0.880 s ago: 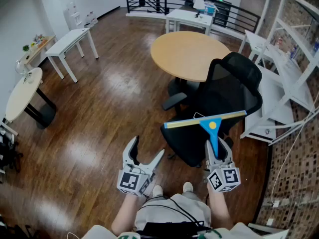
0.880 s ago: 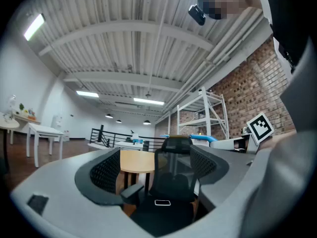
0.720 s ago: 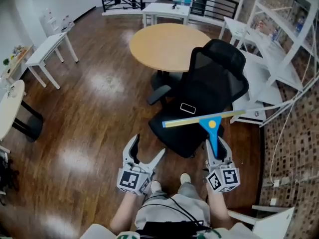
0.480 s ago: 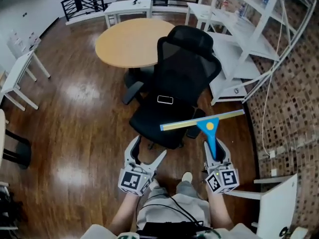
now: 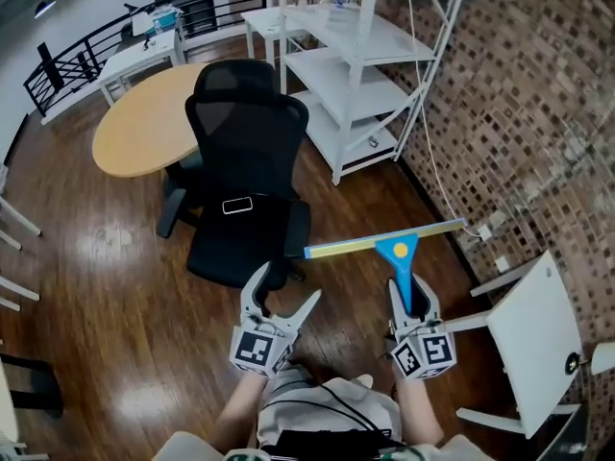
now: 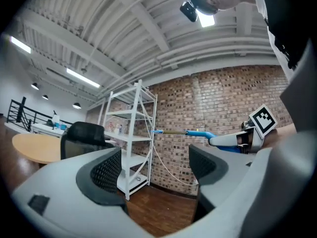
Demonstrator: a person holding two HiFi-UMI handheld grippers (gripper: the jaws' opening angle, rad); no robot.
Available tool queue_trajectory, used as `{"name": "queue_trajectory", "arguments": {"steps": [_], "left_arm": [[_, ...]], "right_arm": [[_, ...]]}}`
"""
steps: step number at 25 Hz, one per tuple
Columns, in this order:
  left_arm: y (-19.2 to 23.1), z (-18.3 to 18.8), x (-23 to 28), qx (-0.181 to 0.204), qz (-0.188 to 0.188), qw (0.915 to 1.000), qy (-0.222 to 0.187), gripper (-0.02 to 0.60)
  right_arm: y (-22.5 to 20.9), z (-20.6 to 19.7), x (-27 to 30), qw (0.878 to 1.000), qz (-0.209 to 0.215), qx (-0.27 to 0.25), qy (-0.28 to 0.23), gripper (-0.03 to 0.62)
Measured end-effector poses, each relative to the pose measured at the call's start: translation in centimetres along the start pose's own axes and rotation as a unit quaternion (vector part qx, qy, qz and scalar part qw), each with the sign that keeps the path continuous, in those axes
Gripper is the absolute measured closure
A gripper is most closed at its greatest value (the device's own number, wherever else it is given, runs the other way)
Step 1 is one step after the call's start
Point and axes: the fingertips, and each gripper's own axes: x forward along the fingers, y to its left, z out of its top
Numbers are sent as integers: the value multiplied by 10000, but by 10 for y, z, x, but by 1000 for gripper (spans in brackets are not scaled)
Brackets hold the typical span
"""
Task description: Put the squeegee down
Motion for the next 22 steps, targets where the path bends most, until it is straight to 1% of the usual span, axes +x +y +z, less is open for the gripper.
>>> {"name": "queue_trajectory", "arguments": {"steps": [3,6,8,11,14,17,20,22], "left_arm": [[-63,-3,29,-95,-290,9995,39,178],[-138,-4,54,-222,-725,9971,89,178],[-189,-3,70,-317,-1067,9937,159,178],[-258,-13,96,-239,-1559,9872,221,178],[-326,-18,123,-175,-1965,9800,249,178],[-393,-23,148,-138,-2400,9701,332,178],[-455,-25,166,-62,-2920,9554,443,178],[-489,-27,177,-23,-3243,9445,518,178]], "right_arm": [[-56,1,-48,9992,-372,110,-39,436],[-117,7,-105,9960,-853,246,-123,436],[-157,13,-148,9921,-1202,273,-215,436],[-213,18,-213,9834,-1750,367,-321,435],[-262,18,-276,9743,-2178,435,-365,436],[-306,12,-336,9598,-2712,616,-389,436],[-337,1,-386,9425,-3208,862,-372,436],[-353,-6,-409,9315,-3483,978,-369,436]]}}
